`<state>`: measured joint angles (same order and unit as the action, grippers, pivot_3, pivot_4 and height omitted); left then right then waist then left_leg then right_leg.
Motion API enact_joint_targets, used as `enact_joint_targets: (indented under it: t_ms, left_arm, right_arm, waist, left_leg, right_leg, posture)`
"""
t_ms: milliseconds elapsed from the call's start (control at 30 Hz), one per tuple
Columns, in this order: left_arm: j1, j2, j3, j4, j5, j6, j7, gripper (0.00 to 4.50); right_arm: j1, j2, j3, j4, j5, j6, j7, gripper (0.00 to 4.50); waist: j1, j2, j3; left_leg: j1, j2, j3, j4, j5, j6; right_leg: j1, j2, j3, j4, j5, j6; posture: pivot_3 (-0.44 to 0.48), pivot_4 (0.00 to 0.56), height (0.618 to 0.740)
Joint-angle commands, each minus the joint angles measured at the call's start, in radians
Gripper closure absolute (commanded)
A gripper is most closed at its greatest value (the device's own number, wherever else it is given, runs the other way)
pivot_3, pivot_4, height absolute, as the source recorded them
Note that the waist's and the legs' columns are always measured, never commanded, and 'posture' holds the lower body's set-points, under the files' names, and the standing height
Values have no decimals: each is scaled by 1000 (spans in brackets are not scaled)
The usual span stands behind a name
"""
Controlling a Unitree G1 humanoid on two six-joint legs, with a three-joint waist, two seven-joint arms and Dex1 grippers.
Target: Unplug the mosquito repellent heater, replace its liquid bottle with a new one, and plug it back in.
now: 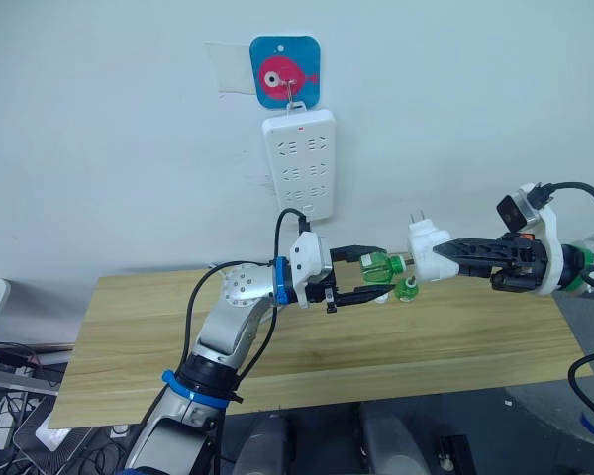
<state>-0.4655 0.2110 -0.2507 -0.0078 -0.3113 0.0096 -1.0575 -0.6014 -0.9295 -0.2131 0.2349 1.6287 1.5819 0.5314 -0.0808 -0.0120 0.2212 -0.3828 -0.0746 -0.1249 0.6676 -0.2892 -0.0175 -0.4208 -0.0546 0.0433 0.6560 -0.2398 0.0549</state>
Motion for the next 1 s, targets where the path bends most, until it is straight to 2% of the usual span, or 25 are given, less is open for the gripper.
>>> enact_joint_targets:
  t_ms: [33,367,600,1000]
  left_arm:
    - [-31,-21,-4,-61,-24,-24,3,2238]
    - [-25,-16,-17,-63,-16,-30,-5,2238]
    - [-28,-18,-29,-40,-2,-48,-10,2238]
    - [-31,-22,-55,-37,5,-61,-21,2238]
  right_arm:
    - [-12,15,-6,-8,-16,1,2,1549]
    - [-46,30,-24,21,-31,24,6,1549]
    - [-24,35,4,-56,65,27,-18,1549]
    - [23,18,96,-176,274,-121,-202,1549]
  waist:
    - [0,0,0]
    - [0,0,0]
    - [0,0,0]
    - [-2,0,0]
  left_leg:
    - [0,0,0,0,0,0]
    - [0,0,0,0,0,0]
    - [0,0,0,0,0,0]
    - [0,0,0,0,0,0]
  right_leg:
    - [0,0,0,0,0,0]
    - [0,0,0,0,0,0]
    - [0,0,0,0,0,0]
    - [0,0,0,0,0,0]
  posture:
    - [-160,227,740]
    - [-161,222,740]
    - [-166,216,740]
    - [-169,212,740]
